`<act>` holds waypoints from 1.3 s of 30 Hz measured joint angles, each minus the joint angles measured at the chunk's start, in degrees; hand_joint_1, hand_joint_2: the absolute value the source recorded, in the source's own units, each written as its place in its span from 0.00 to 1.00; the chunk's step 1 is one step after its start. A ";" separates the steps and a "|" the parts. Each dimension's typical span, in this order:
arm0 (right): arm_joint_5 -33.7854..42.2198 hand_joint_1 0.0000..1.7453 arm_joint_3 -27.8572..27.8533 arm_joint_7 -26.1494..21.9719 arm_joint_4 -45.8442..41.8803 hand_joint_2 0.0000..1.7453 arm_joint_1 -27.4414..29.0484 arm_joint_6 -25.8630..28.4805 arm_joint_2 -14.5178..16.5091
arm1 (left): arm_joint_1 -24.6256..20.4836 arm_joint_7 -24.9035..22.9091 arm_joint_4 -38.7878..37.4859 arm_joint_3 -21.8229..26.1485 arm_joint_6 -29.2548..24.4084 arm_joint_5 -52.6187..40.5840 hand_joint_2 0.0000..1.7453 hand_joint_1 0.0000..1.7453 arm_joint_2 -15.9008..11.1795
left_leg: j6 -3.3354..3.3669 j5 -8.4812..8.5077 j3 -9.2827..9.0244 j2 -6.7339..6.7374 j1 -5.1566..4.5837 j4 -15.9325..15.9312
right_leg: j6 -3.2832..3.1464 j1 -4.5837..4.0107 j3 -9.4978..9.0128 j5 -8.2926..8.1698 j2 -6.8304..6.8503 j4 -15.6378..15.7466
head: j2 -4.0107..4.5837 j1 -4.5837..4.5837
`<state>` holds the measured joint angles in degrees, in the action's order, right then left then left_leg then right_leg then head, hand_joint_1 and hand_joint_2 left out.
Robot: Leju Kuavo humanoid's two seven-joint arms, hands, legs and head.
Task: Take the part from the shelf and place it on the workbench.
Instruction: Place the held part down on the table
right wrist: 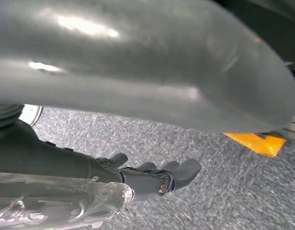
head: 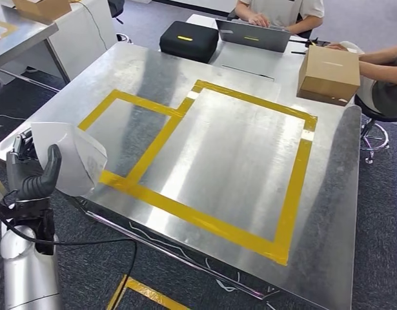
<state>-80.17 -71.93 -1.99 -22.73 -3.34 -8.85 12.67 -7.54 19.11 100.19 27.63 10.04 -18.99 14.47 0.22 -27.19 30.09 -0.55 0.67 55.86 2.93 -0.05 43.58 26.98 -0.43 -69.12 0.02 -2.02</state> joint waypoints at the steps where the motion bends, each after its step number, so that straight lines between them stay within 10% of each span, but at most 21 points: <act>1: -0.01 0.00 0.00 0.08 0.00 0.00 0.00 0.01 0.01 | 0.05 -0.04 0.00 -0.04 -0.06 -0.28 1.00 1.00 -0.01 | -0.05 0.25 0.34 0.00 0.02 0.02 | 0.22 0.14 1.03 1.76 0.01 -3.49 | 0.00 0.03; 3: -0.02 0.00 -0.01 0.22 0.00 0.00 0.04 0.01 0.01 | 0.24 -0.18 0.00 -0.13 -0.27 -1.52 1.00 1.00 -0.02 | -0.29 0.66 0.84 -0.01 0.12 0.06 | 0.45 0.33 0.16 2.37 0.01 -4.87 | 0.00 0.01; 8: -0.21 0.00 -0.02 0.30 0.00 0.00 -0.22 -0.09 0.04 | 0.12 -0.57 -0.01 -0.83 -1.29 -6.27 1.00 1.00 -0.29 | -1.36 1.08 1.34 -0.09 0.12 0.30 | 0.07 0.60 -10.24 -1.44 -0.35 10.58 | 0.00 0.09; 12: -0.63 0.00 -0.04 0.43 -0.01 0.00 -0.12 0.04 0.13 | -0.27 -0.44 -0.04 -1.34 -2.30 -9.91 1.00 1.00 -1.19 | -0.30 1.70 1.65 -0.11 0.00 0.10 | -0.69 0.49 -9.90 -1.85 -0.63 10.99 | 0.00 0.05; 19: -0.28 0.00 -0.14 2.47 -0.03 0.00 -0.34 1.89 0.16 | -3.01 -0.37 -1.88 -1.19 -5.15 -21.11 1.00 1.00 -4.26 | -2.49 2.71 2.10 -0.10 0.37 -0.91 | -1.82 0.07 -9.01 -2.34 -0.59 10.91 | 0.00 0.09; 25: 1.43 0.00 -0.60 -2.75 -0.45 0.00 -0.60 2.40 -0.54 | -4.44 -1.67 -6.80 -2.76 -7.93 -34.46 1.00 1.00 -6.47 | -2.94 3.04 2.52 -0.11 0.37 -0.88 | -1.84 0.06 -8.62 -2.76 -0.53 10.93 | 0.00 0.10; 39: -0.27 0.00 -0.84 2.06 0.23 0.00 -0.89 3.32 -1.89 | -13.31 -7.06 -29.68 -24.29 -17.22 -59.75 1.00 1.00 -10.85 | -2.64 3.37 3.01 -0.15 0.20 -0.68 | -1.50 0.29 -8.32 -3.30 -0.45 11.00 | 0.00 0.11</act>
<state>-80.44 -72.77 0.07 -22.50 -4.23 -5.52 10.79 -20.85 12.05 70.52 3.33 -7.18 -78.74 3.62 -2.42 -23.82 33.09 -0.70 0.87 55.18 1.43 0.25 35.26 23.68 -0.88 -58.13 0.02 -1.91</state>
